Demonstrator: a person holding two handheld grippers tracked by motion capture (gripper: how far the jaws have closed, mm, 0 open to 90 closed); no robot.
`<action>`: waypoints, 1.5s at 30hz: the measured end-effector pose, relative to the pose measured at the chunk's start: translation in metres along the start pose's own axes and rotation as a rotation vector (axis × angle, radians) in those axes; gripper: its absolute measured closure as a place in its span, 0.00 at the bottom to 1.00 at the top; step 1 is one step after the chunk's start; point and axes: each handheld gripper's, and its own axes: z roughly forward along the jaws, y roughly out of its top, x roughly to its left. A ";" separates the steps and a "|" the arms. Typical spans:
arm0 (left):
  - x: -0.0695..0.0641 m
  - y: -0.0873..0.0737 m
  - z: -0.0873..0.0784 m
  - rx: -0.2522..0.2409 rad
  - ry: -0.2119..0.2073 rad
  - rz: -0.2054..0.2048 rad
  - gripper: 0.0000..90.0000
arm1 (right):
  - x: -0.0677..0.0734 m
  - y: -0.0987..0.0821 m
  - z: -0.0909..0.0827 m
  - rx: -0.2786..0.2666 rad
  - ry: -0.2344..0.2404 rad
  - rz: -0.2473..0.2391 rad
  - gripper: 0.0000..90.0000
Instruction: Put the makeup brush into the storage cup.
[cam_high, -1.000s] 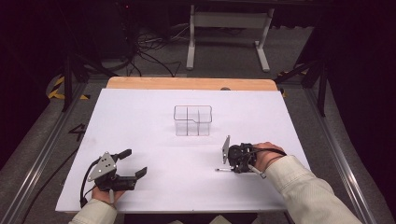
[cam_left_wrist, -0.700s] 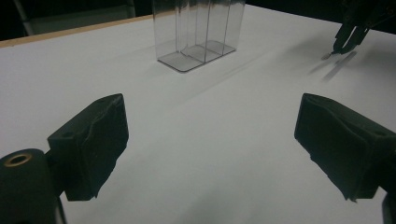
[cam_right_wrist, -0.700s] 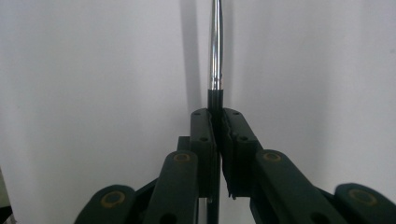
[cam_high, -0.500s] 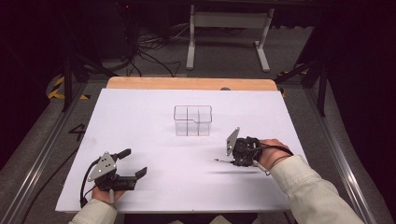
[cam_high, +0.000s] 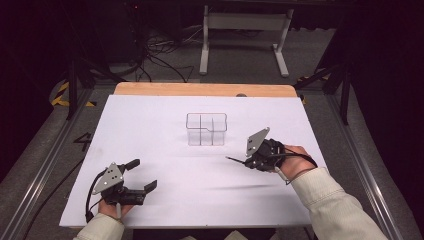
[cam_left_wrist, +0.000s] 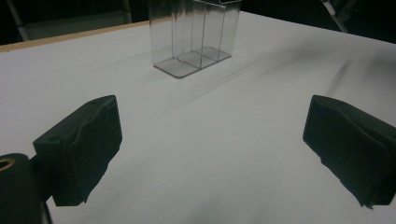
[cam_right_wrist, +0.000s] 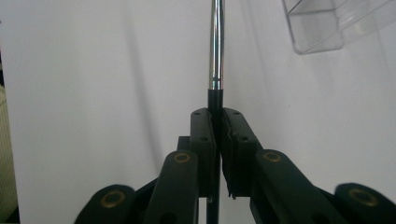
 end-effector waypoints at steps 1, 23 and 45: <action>0.000 0.000 0.000 -0.003 -0.002 -0.002 0.05 | -0.001 0.000 -0.002 -0.018 -0.004 0.005 0.93; 0.000 0.000 0.000 -0.002 -0.010 -0.015 0.04 | -0.009 -0.010 -0.024 -0.389 -0.085 0.200 0.93; -0.003 0.002 0.004 -0.011 0.036 -0.013 0.01 | -0.011 -0.020 -0.029 -0.633 -0.174 0.318 0.93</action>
